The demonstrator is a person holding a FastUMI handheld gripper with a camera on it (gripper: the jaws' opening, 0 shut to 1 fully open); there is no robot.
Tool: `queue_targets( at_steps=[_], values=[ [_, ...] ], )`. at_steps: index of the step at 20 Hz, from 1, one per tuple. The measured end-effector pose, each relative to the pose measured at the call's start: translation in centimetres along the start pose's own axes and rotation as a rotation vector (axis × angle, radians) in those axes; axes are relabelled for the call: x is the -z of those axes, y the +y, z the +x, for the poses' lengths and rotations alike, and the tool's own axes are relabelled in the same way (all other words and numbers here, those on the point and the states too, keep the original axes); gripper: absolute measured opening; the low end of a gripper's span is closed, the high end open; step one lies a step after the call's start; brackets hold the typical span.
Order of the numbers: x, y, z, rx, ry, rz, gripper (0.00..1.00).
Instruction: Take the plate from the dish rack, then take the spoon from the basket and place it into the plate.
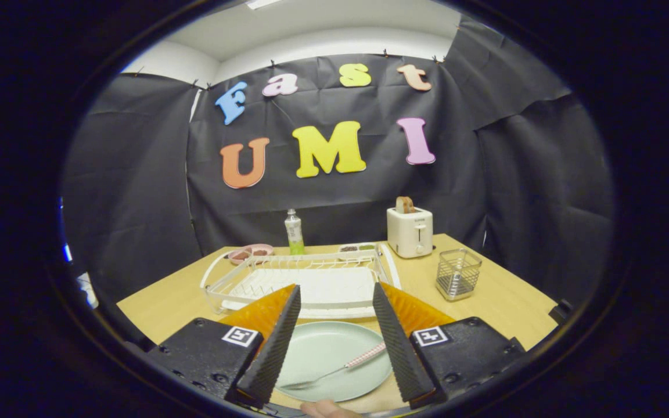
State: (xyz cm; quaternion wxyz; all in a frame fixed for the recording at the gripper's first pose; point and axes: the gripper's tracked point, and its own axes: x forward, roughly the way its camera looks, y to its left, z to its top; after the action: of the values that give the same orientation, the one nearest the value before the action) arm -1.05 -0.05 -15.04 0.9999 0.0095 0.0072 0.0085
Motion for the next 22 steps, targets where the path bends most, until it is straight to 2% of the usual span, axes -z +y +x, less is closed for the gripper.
queue_targets(
  at_steps=[1, 2, 5, 9, 12, 17, 22],
  values=[
    [-0.6, -0.3, -0.7, 0.013, -0.013, -0.019, 0.92],
    [-1.2, -0.5, -1.4, 0.025, -0.026, -0.031, 0.95],
    [-2.1, -1.0, -3.2, 0.058, -0.026, -0.03, 1.0],
    [-3.8, -1.4, -4.8, 0.078, -0.041, -0.049, 1.0],
    [-4.7, -1.6, -6.1, 0.074, -0.025, -0.007, 1.0],
    [-7.7, -2.9, -9.2, 0.099, -0.073, -0.021, 1.0],
    [-9.2, -2.7, -11.6, 0.084, -0.093, -0.015, 1.0]
  ],
)
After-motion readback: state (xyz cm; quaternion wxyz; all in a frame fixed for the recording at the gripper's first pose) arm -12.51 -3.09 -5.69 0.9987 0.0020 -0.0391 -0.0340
